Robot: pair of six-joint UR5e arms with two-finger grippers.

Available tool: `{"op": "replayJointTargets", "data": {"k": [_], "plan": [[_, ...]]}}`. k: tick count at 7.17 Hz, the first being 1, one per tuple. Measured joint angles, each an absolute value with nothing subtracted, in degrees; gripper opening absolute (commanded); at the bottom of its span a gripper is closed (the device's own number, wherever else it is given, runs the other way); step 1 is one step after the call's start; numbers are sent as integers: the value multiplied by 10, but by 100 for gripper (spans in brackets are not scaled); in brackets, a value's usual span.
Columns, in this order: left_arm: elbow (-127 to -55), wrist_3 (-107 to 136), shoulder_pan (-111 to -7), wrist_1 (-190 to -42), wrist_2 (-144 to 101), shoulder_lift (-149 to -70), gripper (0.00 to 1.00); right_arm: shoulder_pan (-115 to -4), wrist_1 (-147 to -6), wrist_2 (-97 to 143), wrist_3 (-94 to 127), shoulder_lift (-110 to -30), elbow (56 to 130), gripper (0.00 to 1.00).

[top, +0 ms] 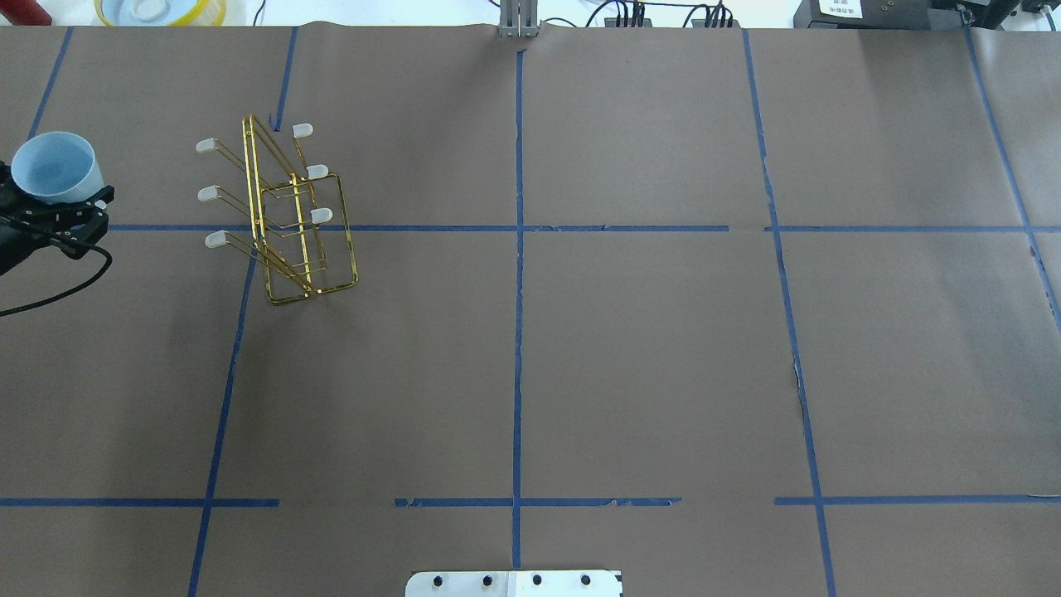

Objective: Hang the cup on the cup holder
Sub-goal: 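Lift the cup with the left gripper and tilt it sideways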

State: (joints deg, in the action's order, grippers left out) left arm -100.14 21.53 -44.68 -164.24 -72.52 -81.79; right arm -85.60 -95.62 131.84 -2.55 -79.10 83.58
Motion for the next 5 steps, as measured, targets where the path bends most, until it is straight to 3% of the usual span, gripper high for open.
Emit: {"op": "replayJointTargets", "data": {"k": [1,5], "plan": [[-1024,163,-455,-1617,-725,-818,0,-856,-956,1318,-25,-791,836,100],[-1070,-2,-461,-1562,-721,-818,0,-856,-956,1318,-26,-791,836,100]]}}
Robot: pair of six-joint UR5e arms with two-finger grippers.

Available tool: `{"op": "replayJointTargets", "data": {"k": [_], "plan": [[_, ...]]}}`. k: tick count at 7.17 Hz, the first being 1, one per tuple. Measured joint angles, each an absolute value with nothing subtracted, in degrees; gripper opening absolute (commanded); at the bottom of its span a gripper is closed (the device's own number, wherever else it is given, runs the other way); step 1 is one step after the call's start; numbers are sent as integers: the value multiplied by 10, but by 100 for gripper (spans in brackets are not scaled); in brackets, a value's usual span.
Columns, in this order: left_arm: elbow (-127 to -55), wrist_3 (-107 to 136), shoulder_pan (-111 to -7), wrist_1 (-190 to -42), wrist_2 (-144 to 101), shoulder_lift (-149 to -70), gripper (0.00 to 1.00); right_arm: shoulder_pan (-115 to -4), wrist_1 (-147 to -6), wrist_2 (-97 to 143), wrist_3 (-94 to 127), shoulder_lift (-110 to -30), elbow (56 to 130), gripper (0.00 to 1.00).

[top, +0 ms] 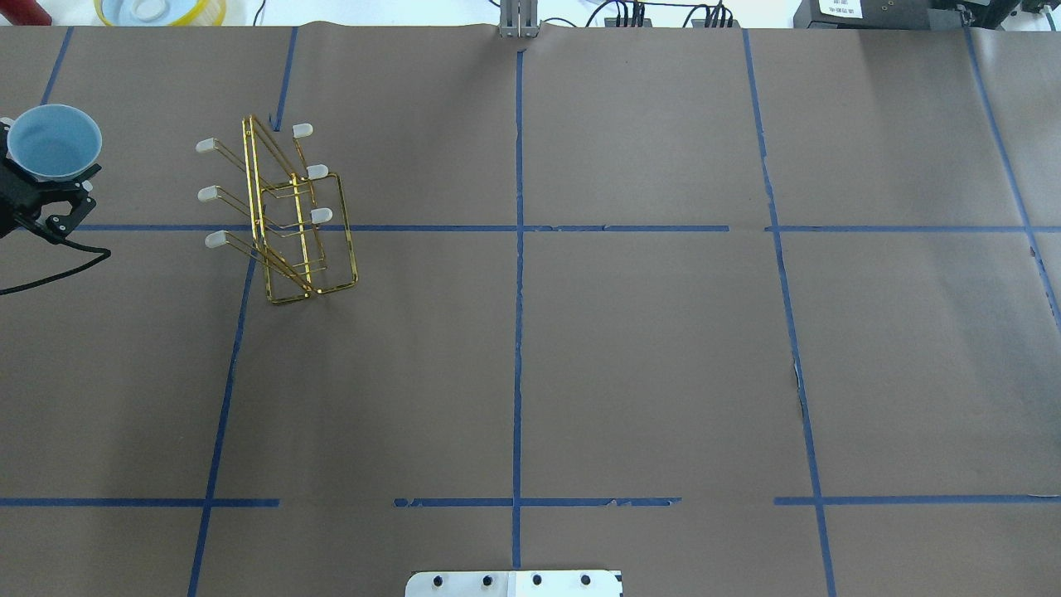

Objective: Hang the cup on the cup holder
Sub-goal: 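Lift the cup with the left gripper and tilt it sideways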

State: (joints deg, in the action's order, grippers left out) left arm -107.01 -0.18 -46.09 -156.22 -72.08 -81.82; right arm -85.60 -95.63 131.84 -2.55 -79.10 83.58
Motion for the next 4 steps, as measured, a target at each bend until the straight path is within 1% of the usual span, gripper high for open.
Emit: {"op": "replayJointTargets", "data": {"k": [4], "plan": [[-1124,-71,-453,-1493,-707,-818,0,-856,-956,1318,-25,-791,836,100]]}}
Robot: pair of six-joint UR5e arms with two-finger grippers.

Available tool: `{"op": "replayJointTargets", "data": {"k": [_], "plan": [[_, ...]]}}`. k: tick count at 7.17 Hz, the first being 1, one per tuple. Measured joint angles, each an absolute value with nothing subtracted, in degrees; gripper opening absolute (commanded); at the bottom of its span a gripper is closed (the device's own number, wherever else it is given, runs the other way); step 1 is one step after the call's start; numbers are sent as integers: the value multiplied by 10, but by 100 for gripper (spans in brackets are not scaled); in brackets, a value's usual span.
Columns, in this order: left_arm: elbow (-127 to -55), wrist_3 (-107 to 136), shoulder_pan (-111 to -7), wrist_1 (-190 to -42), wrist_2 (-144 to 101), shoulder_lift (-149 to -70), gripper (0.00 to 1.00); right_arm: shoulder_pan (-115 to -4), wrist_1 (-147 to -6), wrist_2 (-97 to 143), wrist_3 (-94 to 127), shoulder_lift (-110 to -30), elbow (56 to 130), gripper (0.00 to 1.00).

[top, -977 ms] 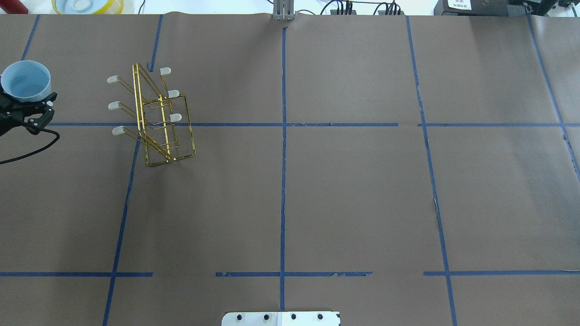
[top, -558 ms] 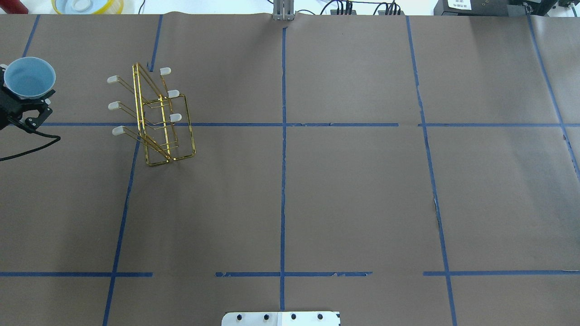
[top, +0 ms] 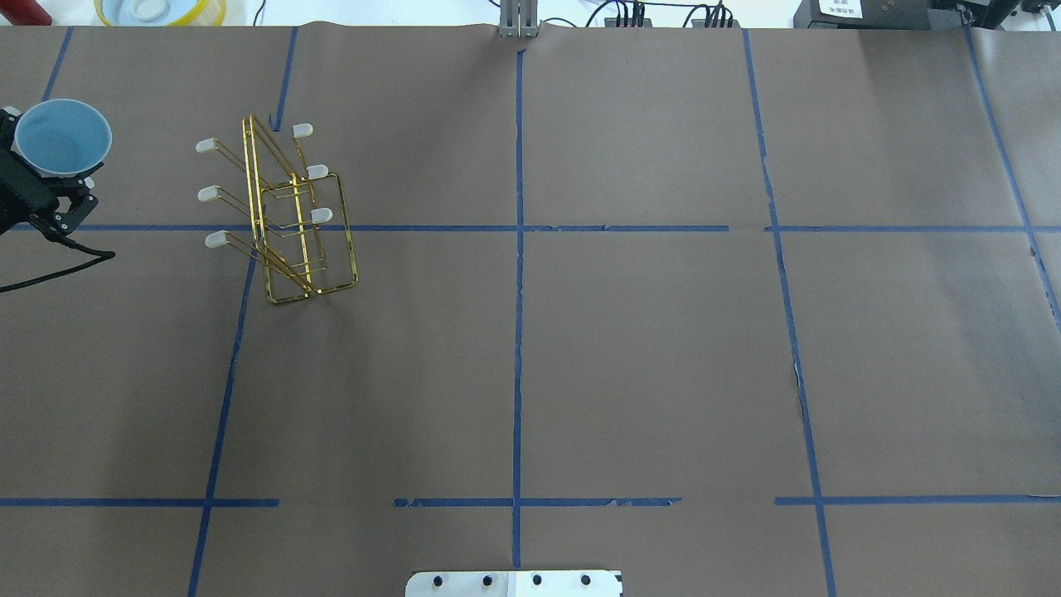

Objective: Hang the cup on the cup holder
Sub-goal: 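Lift the cup with the left gripper and tilt it sideways, then carry the tilted cup with the left gripper toward the gold rack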

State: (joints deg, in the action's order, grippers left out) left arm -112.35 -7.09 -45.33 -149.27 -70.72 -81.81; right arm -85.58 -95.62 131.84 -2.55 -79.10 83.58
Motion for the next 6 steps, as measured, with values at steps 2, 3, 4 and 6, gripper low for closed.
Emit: {"op": "replayJointTargets", "data": {"k": [2,3,4,6], "plan": [[-1140,-203,-451,-1484,-660,-820,0,-856,-956,1318,-25,-791,836,100],[-1143,-298,-449,-1479,-616,-820,0,-856,-956,1318,-25,-791,836,100],[-1146,-407,-441,-1474,-565,-820,0,-856,-956,1318,-25,-791,836,100],[-1151,-602,-410,-1472,-457,-818,0,-856,-956,1318,-26,-791,836,100]]}}
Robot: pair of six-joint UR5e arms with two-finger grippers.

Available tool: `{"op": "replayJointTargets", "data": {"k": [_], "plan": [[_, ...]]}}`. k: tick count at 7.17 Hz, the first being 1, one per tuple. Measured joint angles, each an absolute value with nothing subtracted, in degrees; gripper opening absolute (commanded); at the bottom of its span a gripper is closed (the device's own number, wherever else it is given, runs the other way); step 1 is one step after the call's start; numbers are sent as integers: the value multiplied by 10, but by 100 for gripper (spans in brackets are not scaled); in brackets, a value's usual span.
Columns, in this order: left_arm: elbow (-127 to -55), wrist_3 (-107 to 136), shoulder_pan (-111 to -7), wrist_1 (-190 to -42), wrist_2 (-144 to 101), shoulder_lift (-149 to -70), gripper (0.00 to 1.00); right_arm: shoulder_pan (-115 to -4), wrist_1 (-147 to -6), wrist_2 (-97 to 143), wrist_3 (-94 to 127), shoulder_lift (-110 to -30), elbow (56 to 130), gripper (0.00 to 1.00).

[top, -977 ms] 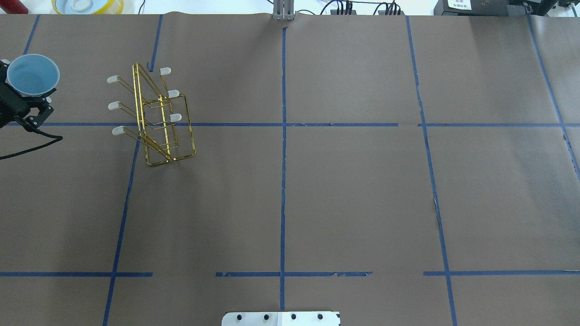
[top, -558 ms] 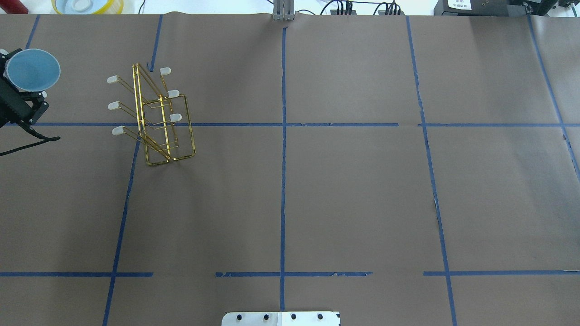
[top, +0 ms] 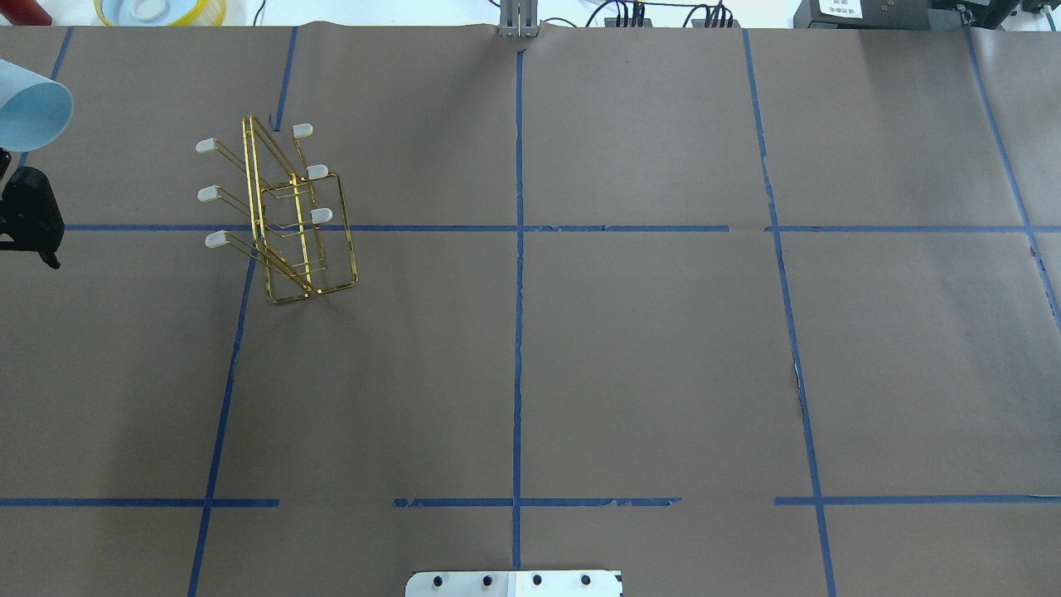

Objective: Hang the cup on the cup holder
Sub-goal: 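Carry the tilted cup with the left gripper toward the gold rack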

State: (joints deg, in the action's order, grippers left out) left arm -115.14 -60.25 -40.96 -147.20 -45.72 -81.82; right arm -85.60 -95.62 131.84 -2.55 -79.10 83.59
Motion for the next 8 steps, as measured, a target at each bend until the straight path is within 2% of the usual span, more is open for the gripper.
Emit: {"op": "replayJointTargets", "data": {"k": [2,8], "plan": [[-1152,-667,-365,-1455,-347,-816,0,-856,-956,1318,-25,-791,836,100],[-1157,-663,-233,-1250,-10,-818,0,-856,-956,1318,-26,-791,836,100]]}}
